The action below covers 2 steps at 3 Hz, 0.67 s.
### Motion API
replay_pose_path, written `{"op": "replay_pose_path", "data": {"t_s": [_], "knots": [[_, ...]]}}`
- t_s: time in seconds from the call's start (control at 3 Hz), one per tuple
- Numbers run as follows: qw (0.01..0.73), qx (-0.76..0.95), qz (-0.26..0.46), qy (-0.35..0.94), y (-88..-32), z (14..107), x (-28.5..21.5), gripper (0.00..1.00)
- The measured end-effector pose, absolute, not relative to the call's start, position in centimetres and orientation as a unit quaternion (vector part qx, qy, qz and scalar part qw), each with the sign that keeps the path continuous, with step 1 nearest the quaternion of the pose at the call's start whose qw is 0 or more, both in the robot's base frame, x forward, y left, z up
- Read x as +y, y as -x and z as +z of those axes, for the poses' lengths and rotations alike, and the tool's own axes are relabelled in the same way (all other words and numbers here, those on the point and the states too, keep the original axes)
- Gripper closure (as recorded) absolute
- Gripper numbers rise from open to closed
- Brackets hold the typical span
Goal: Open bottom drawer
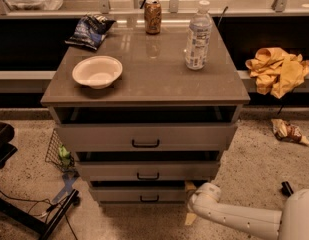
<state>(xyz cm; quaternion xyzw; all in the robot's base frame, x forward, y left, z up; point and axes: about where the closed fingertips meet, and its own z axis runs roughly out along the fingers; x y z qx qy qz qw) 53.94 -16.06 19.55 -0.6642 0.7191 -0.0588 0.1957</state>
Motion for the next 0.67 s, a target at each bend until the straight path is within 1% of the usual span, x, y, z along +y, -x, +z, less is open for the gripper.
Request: {"op": "replay_pose_path", "data": {"t_s": [0.33,0.67], "knots": [[0.211,0.723,-0.065,0.655,-56.01,19.31,-19.59,0.00],[0.214,0.721,-0.061,0.656,-55.84,19.40,-18.88,0.00]]}}
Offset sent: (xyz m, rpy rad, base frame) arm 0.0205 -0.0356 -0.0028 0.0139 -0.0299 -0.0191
